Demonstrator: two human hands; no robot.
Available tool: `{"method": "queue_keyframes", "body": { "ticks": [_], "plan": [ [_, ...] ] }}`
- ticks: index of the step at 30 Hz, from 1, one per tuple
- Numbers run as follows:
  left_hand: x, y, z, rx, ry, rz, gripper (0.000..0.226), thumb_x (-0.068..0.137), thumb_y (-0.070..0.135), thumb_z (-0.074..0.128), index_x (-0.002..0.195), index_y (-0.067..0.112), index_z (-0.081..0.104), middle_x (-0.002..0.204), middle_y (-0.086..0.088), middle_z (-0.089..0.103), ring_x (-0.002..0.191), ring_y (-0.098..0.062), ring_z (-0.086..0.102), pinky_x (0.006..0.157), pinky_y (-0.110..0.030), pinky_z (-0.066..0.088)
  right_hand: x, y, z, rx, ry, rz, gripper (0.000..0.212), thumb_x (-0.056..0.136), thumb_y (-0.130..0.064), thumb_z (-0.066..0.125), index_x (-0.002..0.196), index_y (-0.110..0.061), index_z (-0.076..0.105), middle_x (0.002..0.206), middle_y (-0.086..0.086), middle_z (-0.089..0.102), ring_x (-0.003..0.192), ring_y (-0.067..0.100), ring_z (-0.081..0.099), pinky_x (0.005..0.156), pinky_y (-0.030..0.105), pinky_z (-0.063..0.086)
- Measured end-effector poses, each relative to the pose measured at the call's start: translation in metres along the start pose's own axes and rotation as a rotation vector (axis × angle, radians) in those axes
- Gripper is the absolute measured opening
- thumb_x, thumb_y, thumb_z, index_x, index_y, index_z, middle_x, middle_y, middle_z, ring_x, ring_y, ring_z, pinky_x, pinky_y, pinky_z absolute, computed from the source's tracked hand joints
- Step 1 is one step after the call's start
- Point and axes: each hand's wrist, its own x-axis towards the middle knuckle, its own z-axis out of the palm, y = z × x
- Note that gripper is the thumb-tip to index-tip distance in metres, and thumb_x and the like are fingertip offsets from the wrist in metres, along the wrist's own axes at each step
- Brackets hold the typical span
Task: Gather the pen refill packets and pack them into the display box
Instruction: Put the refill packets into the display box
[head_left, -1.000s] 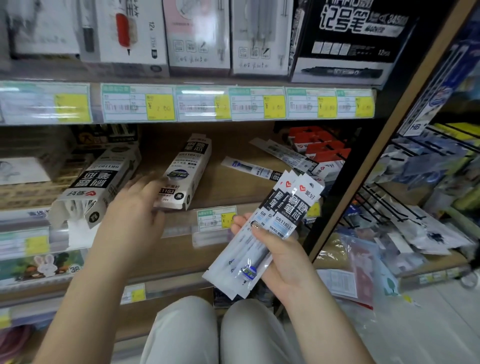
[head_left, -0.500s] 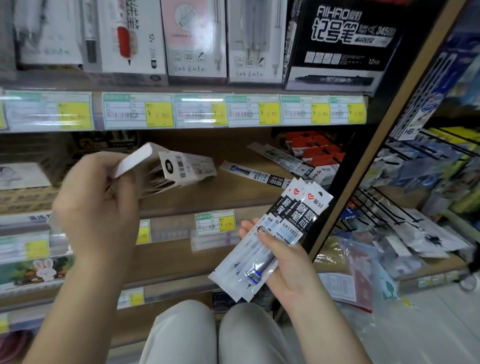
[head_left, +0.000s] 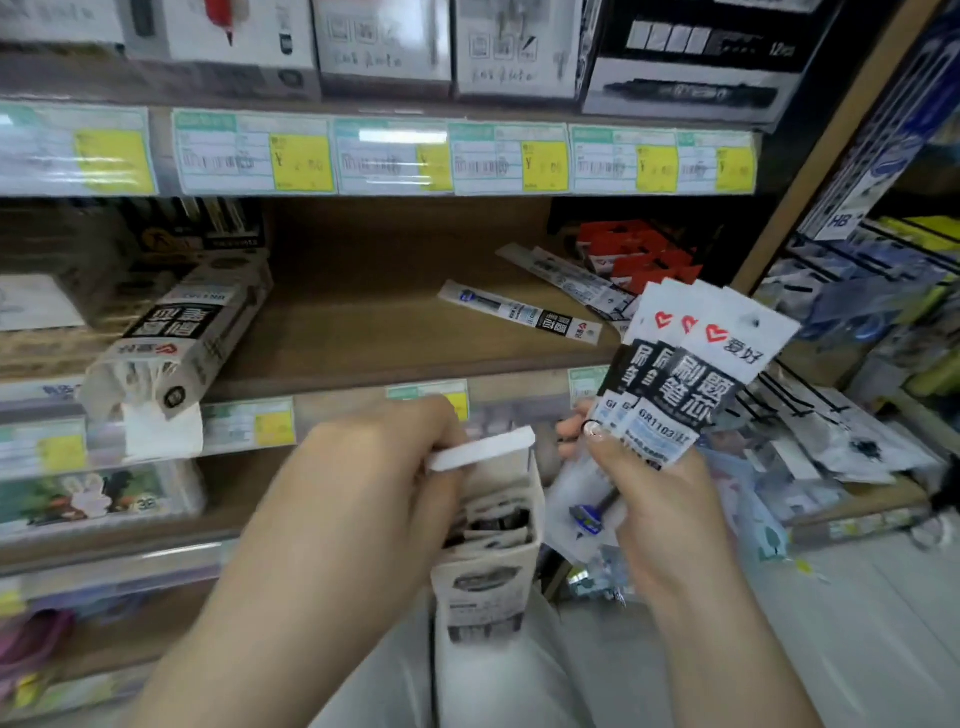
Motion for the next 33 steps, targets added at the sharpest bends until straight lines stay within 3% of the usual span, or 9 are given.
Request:
{"method": "queue_keyframes", "body": {
  "ticks": [3,8,13,16,18,20,23,26,33],
  "plan": [
    [-0.003,0.009,0.022,-0.063,-0.14,-0.004,0.018,0.082,0.015,0.061,0.068,0.022,0.052,0.056,0.009,0.053,0.054,-0.009,0.051,0.053,-0.032,0.044,-0.002,0.001,-0.005,-0.137,-0.101,-0.005,0.019,0.083,0.001,0.06,0.086,-0.017,0.066,0.07,-0.009,0.072,0.067,0.001,0.066,0.063,0.013,0.05],
    [-0.002,-0.004,0.047,-0.21,-0.216,-0.121,0.019,0.084,0.011,0.06,0.069,0.02,0.056,0.057,0.004,0.06,0.054,-0.01,0.059,0.056,-0.042,0.05,-0.002,0.009,-0.016,-0.199,-0.201,0.082,0.025,0.067,-0.016,0.074,0.091,-0.012,0.068,0.064,-0.005,0.066,0.053,0.007,0.055,0.053,0.019,0.045],
    [0.0,-0.011,0.05,-0.333,-0.221,-0.184,0.021,0.084,0.009,0.062,0.07,0.024,0.057,0.062,0.003,0.061,0.054,-0.015,0.062,0.057,-0.047,0.052,-0.002,0.013,-0.015,-0.313,-0.24,0.192,0.019,0.063,-0.015,0.075,0.081,-0.019,0.072,0.078,0.004,0.072,0.072,0.014,0.066,0.065,0.027,0.052],
    [0.001,-0.011,0.05,-0.335,-0.223,-0.195,0.021,0.083,0.01,0.065,0.069,0.025,0.059,0.066,0.003,0.062,0.058,-0.014,0.061,0.06,-0.045,0.053,-0.001,0.01,-0.011,-0.359,-0.169,0.216,0.018,0.075,0.0,0.069,0.074,-0.017,0.071,0.069,0.0,0.069,0.068,0.013,0.064,0.062,0.022,0.051],
    [-0.001,-0.009,0.05,-0.311,-0.151,-0.231,0.026,0.078,0.008,0.07,0.071,0.029,0.056,0.066,0.008,0.061,0.063,-0.008,0.06,0.061,-0.029,0.053,-0.001,0.009,-0.009,-0.433,-0.113,0.192,0.028,0.075,0.002,0.063,0.07,-0.024,0.071,0.065,-0.003,0.068,0.067,0.012,0.062,0.064,0.025,0.05],
    [-0.007,-0.003,0.048,-0.183,0.036,-0.216,0.038,0.07,0.01,0.078,0.076,0.032,0.047,0.073,0.016,0.054,0.072,-0.005,0.051,0.061,-0.015,0.043,-0.002,0.005,-0.004,-0.501,-0.076,0.155,0.016,0.071,-0.005,0.062,0.075,-0.019,0.068,0.067,-0.001,0.068,0.064,0.009,0.06,0.063,0.025,0.047],
    [-0.024,0.013,0.043,-0.026,0.228,0.031,0.025,0.075,0.026,0.069,0.075,0.023,0.044,0.07,0.012,0.045,0.066,-0.009,0.04,0.059,-0.023,0.035,-0.004,0.005,0.0,-0.577,-0.026,0.079,0.013,0.071,-0.005,0.062,0.082,-0.012,0.063,0.073,0.004,0.066,0.06,0.006,0.054,0.057,0.022,0.042],
    [-0.04,0.018,0.055,0.008,0.177,0.208,0.015,0.082,0.028,0.059,0.075,0.016,0.056,0.069,0.003,0.056,0.065,-0.022,0.053,0.058,-0.038,0.043,-0.001,0.007,0.004,-0.638,-0.002,0.049,0.014,0.071,-0.005,0.061,0.072,-0.018,0.057,0.057,-0.011,0.058,0.051,-0.002,0.048,0.049,0.015,0.038],
    [-0.048,0.012,0.071,0.103,0.029,0.132,0.03,0.08,0.029,0.052,0.105,0.015,0.062,0.104,0.0,0.067,0.094,-0.022,0.059,0.076,-0.035,0.044,-0.004,0.009,0.003,-0.625,-0.015,0.05,0.016,0.072,-0.002,0.062,0.086,-0.011,0.063,0.08,0.004,0.069,0.073,0.014,0.061,0.064,0.026,0.047]
  ]
}}
